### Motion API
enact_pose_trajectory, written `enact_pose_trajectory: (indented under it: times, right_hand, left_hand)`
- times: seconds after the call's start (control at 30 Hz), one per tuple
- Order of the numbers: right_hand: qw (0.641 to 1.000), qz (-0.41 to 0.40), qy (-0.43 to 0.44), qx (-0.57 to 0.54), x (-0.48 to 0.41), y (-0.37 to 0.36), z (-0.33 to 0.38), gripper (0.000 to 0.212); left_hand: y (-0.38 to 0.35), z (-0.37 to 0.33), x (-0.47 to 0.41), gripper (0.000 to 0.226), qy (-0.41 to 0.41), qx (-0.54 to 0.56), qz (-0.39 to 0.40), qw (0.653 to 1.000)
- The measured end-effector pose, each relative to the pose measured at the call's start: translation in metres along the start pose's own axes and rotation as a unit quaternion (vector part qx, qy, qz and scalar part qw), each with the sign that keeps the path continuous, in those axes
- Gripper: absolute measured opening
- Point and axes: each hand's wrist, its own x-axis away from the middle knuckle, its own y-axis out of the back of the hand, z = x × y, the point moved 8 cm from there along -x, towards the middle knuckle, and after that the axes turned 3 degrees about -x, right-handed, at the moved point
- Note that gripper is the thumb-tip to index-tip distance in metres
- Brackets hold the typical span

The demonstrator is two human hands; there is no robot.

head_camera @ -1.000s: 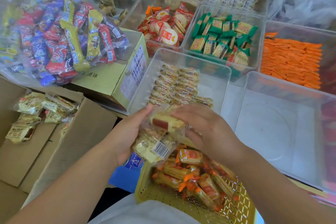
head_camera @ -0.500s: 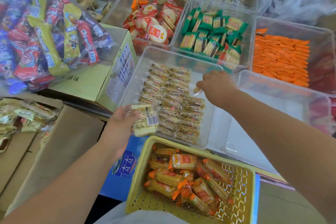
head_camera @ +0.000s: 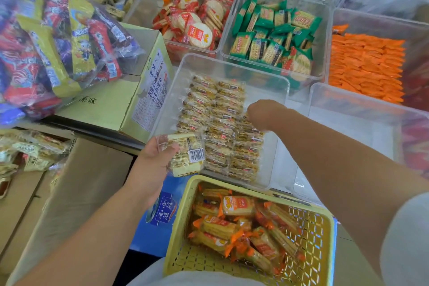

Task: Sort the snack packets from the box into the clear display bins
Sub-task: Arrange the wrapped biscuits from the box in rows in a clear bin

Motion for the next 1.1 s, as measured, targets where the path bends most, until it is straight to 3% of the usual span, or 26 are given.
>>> enact_pose_trajectory:
  times: [0.37,0.47,0.53,0.6,0.67,0.77,0.83,0.9,0.97,1.03,1.1]
  right_hand:
    - [0.994,-0.039,-0.077,-0.067,0.010,-0.004,0.005,0.021]
    - [0.985,-0.103,-0.091,-0.107,0.033,0.022,0.008,0.008]
    - [0.971,-0.163,-0.062,-0.164,0.058,0.037,0.016,0.026]
    - [0.935,-0.206,0.059,-0.282,0.098,0.046,0.042,0.063]
    - [0.876,-0.219,0.211,-0.374,0.147,0.057,0.078,0.083]
    - [0.814,-0.277,0.309,-0.406,0.189,0.059,0.098,0.056]
    - [0.809,-0.314,0.296,-0.398,0.201,0.058,0.097,0.041]
    - [0.812,-0.333,0.230,-0.419,0.204,0.052,0.088,0.028]
    - [0.801,-0.298,0.149,-0.497,0.200,0.037,0.078,0.024]
    - [0.772,-0.233,0.102,-0.583,0.198,0.020,0.076,0.030]
    - [0.722,-0.186,0.087,-0.661,0.198,0.007,0.079,0.030]
  left_hand:
    - [0.001,-0.002,0.000,0.015,0.011,0.071,-0.001,0.997]
    - [0.008,-0.006,0.005,0.029,0.023,0.147,-0.025,0.989]
    - [0.010,-0.009,0.011,0.035,0.037,0.206,-0.035,0.977]
    - [0.007,-0.013,0.021,0.036,0.049,0.229,-0.021,0.972]
    - [-0.002,-0.018,0.032,0.041,0.059,0.230,0.009,0.971]
    - [-0.023,-0.025,0.049,0.055,0.071,0.208,0.080,0.972]
    - [-0.031,-0.026,0.057,0.056,0.073,0.166,0.115,0.977]
    - [-0.031,-0.024,0.063,0.060,0.069,0.107,0.117,0.985]
    - [-0.029,-0.025,0.066,0.067,0.035,0.045,0.123,0.991]
    - [-0.031,-0.028,0.071,0.059,-0.016,0.001,0.128,0.992]
    - [-0.031,-0.030,0.075,0.033,-0.053,-0.031,0.122,0.991]
